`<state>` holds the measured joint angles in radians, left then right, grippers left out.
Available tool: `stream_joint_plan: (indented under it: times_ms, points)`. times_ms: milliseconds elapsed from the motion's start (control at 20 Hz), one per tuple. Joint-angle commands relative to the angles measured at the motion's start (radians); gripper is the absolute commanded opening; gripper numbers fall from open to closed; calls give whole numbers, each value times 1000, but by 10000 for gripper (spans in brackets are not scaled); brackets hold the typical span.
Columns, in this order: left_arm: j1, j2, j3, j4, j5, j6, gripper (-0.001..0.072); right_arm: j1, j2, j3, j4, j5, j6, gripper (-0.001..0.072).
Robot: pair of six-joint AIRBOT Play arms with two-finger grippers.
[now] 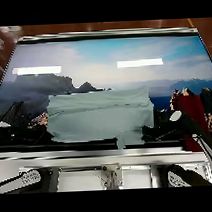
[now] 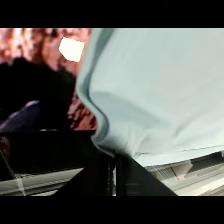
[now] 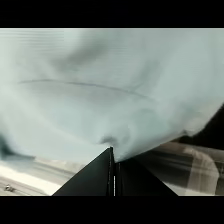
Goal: Fold the shirts.
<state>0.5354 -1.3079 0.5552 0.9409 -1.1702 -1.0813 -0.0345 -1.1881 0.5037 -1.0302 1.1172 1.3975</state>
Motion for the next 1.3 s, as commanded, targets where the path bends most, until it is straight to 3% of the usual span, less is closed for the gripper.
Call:
stream_joint_plan:
  times_ms: [0, 100, 400, 700, 1000, 1050, 1100, 1200, 1250]
  points:
    - [0, 33, 40, -20, 3, 57, 35, 11, 81, 75, 9, -1, -46, 54]
    - [0, 78, 87, -92, 4, 111, 35, 11, 144, 166, 3, -8, -29, 54]
    - [-38, 101, 275, -186, 27, 81, 35, 11, 81, 412, 1, -109, 19, 54]
    - [-119, 12, 372, -187, 167, 15, 36, 11, -164, 629, 5, -202, 34, 54]
    - [-174, -190, 469, -186, 199, -46, 37, 13, -367, 702, 37, -275, 34, 55]
    - [-177, -221, 472, -186, 199, -59, 62, 16, -397, 702, 42, -274, 34, 56]
    - [-180, -249, 473, -186, 198, -76, 173, 19, -424, 702, 35, -275, 34, 73]
    - [-179, -280, 473, -186, 198, -119, 488, 19, -457, 702, 34, -286, 24, 82]
    - [-177, -280, 473, -186, 198, -121, 543, 16, -459, 702, 29, -298, 3, 215]
